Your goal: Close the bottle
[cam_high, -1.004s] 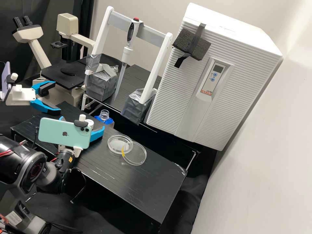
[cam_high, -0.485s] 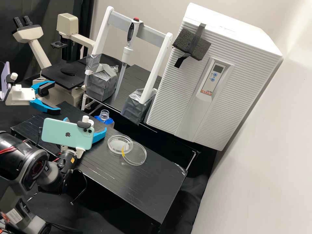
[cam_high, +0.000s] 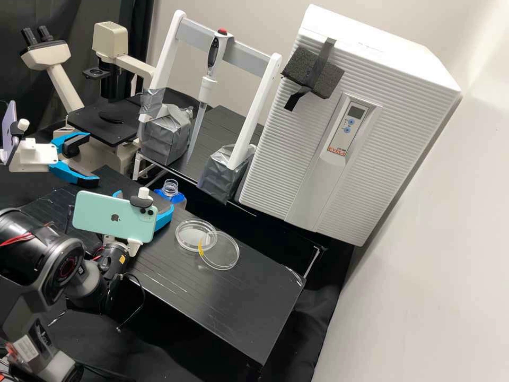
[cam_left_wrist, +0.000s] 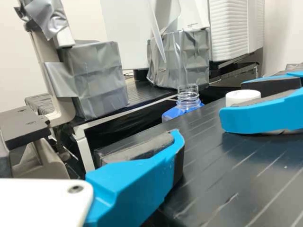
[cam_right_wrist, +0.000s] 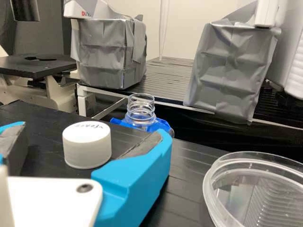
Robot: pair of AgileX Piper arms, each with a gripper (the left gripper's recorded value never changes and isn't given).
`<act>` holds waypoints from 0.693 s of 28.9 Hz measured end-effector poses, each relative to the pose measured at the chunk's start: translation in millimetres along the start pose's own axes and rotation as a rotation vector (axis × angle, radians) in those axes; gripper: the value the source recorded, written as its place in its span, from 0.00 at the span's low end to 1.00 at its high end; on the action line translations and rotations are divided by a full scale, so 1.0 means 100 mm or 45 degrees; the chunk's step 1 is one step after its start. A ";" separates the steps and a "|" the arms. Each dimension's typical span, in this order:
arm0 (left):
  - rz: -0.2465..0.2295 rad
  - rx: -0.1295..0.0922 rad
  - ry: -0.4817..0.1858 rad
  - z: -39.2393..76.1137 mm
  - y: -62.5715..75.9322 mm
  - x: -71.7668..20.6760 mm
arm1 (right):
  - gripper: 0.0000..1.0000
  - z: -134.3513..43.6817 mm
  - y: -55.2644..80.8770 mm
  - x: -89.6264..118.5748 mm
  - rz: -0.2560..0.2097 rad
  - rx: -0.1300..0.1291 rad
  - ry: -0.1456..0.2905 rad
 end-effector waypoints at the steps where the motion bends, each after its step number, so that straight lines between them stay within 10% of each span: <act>1: 0.002 0.001 -0.001 0.00 0.00 0.003 | 0.00 0.01 0.00 0.00 0.003 0.000 -0.004; 20: 0.018 0.011 -0.017 0.02 0.04 0.045 | 0.00 0.03 0.02 0.00 0.012 0.001 -0.017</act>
